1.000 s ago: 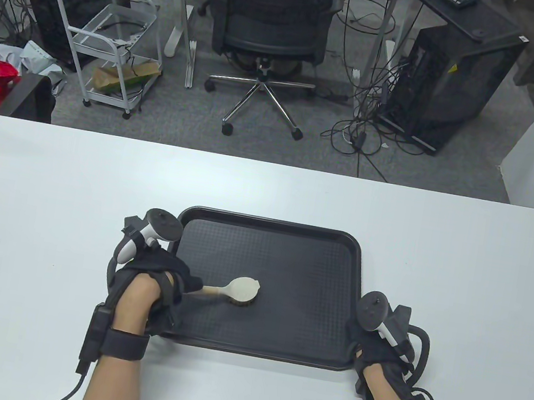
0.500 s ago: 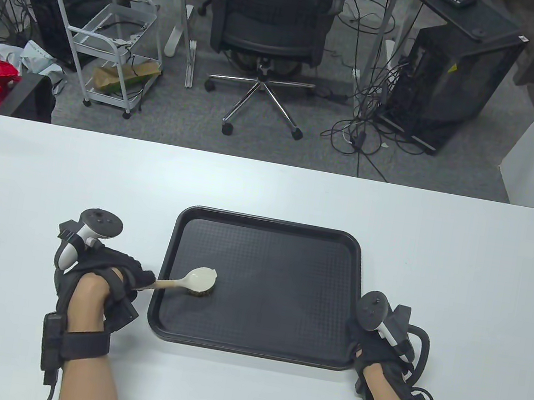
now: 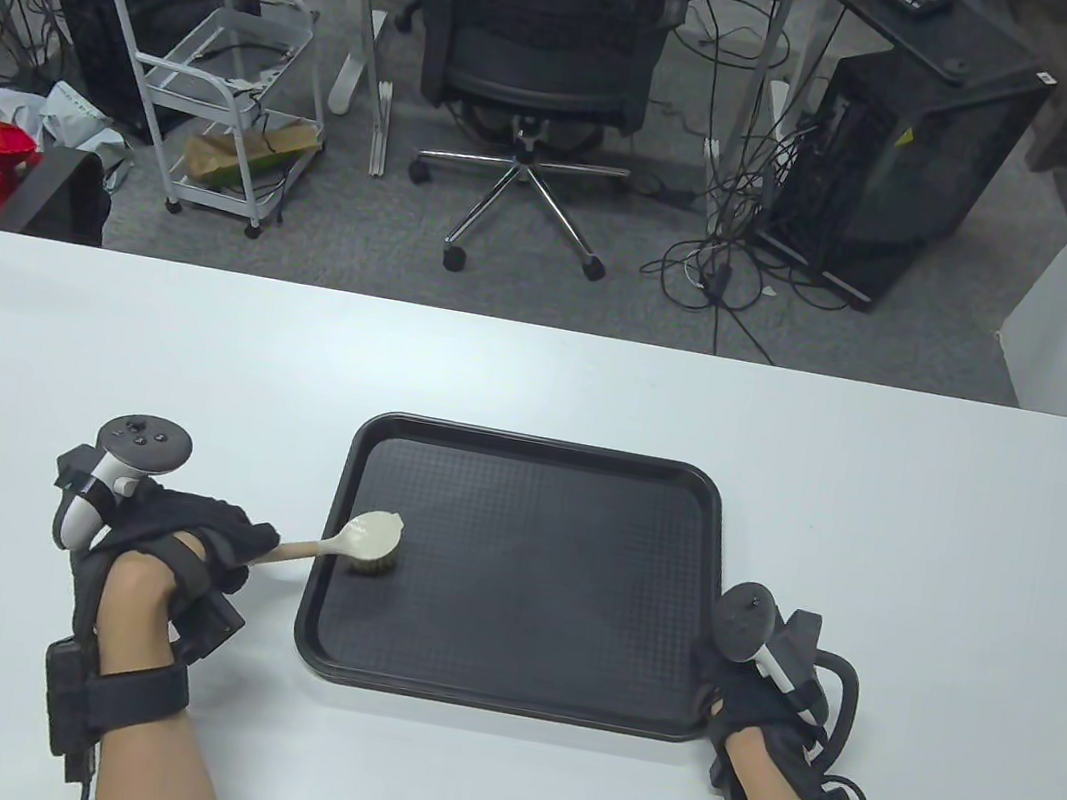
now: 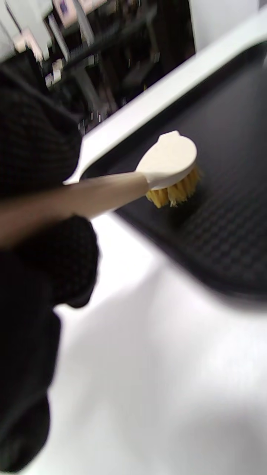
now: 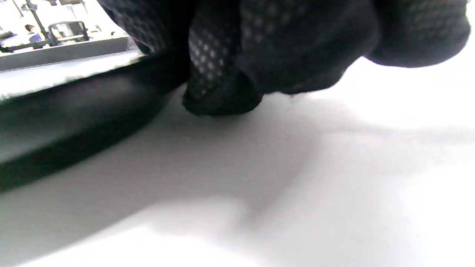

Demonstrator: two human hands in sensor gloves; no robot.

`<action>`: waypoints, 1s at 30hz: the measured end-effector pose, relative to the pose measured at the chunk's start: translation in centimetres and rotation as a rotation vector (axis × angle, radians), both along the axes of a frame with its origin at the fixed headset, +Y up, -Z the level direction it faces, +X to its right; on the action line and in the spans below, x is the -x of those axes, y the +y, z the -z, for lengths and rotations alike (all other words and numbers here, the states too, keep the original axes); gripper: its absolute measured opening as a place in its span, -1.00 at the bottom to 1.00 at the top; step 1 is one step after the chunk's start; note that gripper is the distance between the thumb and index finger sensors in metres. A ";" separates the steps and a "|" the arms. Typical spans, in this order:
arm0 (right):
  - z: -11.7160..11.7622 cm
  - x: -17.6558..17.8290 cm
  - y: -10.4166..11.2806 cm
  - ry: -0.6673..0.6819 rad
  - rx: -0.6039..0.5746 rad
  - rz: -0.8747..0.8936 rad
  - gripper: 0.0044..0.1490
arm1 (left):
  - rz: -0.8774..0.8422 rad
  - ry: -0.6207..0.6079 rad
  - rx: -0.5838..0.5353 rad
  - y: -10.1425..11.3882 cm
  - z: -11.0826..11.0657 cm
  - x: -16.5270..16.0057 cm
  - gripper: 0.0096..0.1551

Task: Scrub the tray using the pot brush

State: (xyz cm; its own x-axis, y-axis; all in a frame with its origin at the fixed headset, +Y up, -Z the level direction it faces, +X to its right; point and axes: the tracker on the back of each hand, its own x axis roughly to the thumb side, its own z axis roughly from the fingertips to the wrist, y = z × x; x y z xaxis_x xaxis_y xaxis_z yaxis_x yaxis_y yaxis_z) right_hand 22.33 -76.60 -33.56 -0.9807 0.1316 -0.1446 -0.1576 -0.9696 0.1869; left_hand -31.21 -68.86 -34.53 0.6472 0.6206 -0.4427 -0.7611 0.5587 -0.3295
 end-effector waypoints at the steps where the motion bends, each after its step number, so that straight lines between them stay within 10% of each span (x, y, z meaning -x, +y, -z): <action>1: 0.0 0.0 0.0 0.000 0.000 0.000 -0.25 | -0.025 -0.011 -0.025 0.3 0.2 -0.6 -0.36; 20: 0.0 0.0 0.0 -0.001 0.000 0.009 -0.26 | -0.019 -0.387 -0.099 -1.7 2.1 -23.1 -0.35; 30: 0.0 0.0 0.0 -0.002 -0.003 0.005 -0.26 | 0.089 -0.389 -0.122 -2.7 1.4 -26.2 -0.35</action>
